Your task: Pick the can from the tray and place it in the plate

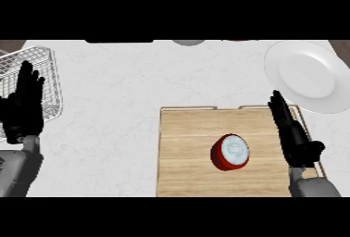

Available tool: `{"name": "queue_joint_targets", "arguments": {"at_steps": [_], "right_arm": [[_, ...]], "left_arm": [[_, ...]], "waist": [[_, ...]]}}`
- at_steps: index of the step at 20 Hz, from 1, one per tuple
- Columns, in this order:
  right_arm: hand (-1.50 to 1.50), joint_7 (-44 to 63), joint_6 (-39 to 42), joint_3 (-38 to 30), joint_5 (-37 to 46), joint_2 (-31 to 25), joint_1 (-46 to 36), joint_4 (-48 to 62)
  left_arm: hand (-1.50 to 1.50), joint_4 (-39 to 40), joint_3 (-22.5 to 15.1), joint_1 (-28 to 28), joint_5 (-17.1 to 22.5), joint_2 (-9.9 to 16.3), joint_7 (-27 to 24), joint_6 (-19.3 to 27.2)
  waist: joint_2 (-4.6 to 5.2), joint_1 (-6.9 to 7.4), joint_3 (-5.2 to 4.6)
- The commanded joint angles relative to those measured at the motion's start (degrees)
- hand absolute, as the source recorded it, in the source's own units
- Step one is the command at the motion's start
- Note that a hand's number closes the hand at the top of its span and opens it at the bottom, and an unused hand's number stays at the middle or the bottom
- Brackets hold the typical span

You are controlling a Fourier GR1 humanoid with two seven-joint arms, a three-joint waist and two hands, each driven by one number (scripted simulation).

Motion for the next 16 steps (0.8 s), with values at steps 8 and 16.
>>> {"name": "queue_joint_targets", "arguments": {"at_steps": [8, 16], "right_arm": [[1.5, 10.93, -3.69, -11.88, 8.7, -20.54, -10.08, -6.88], [-1.5, 2.08, -5.06, -14.93, 0.95, -8.75, 4.51, -22.39]], "left_arm": [[0.0, 2.71, -12.14, 10.2, 4.44, -8.28, 6.31, -12.13], [0.0, -0.64, -13.71, 15.74, 3.9, -9.93, 4.13, -15.38]], "waist": [[-1.52, -1.25, -0.62], [-1.54, 0.05, -0.09]]}}
